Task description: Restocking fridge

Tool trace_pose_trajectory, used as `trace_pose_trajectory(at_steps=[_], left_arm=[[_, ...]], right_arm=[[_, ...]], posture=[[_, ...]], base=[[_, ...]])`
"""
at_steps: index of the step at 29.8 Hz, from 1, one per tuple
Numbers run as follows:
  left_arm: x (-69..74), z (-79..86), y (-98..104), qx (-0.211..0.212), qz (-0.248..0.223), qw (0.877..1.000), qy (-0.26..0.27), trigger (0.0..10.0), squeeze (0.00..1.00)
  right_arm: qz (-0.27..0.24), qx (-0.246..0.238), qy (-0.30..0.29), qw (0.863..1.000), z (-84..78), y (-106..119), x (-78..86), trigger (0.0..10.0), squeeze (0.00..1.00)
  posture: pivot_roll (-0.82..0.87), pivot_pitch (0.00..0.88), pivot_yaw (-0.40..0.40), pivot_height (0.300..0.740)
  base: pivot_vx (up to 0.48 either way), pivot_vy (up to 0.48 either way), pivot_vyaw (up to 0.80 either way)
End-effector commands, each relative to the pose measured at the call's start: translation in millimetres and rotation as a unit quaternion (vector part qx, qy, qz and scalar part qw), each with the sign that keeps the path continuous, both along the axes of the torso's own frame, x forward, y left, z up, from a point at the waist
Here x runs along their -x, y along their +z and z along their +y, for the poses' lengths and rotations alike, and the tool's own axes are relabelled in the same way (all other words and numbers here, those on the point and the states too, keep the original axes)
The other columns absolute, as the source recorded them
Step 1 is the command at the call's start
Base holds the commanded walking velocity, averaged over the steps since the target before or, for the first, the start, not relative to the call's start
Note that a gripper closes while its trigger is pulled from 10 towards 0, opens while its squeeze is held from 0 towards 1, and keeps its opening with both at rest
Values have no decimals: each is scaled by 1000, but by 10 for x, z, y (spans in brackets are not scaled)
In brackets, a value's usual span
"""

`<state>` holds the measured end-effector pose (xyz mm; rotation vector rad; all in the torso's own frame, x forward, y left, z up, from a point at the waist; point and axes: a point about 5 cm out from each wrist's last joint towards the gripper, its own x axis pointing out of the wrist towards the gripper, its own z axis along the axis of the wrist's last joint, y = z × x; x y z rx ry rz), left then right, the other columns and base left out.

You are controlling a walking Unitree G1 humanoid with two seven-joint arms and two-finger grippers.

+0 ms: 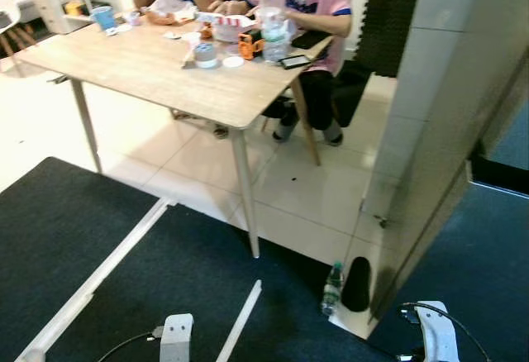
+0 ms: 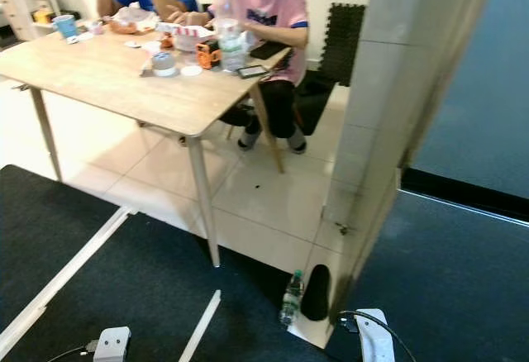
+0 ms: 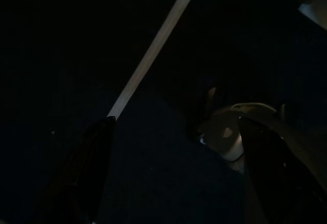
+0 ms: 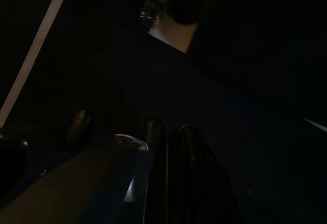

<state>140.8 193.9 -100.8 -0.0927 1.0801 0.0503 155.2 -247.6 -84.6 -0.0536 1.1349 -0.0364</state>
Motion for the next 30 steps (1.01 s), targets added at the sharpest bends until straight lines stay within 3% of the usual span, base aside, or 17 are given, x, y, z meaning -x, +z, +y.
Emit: trace_pose_trajectory(at_steps=[1, 18, 25, 30], left_arm=[[12, 72, 5, -15, 4, 1000, -7, 10000, 0], [35, 64, -4, -7, 5, 1000, 11, 10000, 0], [60, 64, -12, 23, 9, 999, 33, 10000, 0], [67, 61, -15, 31, 11, 999, 41, 10000, 0]], right_arm=[[13, 6, 16, 1000, 16, -24, 49, 10000, 0], [23, 5, 23, 999, 45, -50, 95, 10000, 0], [25, 11, 26, 999, 44, -52, 98, 10000, 0], [30, 20, 21, 999, 13, -58, 133, 10000, 0]], posture=[[-32, 0, 35, 740], [-31, 0, 38, 740], [-33, 0, 34, 740], [-34, 0, 33, 740]], base=[[0, 0, 800], [0, 0, 800], [0, 0, 800], [0, 0, 0]])
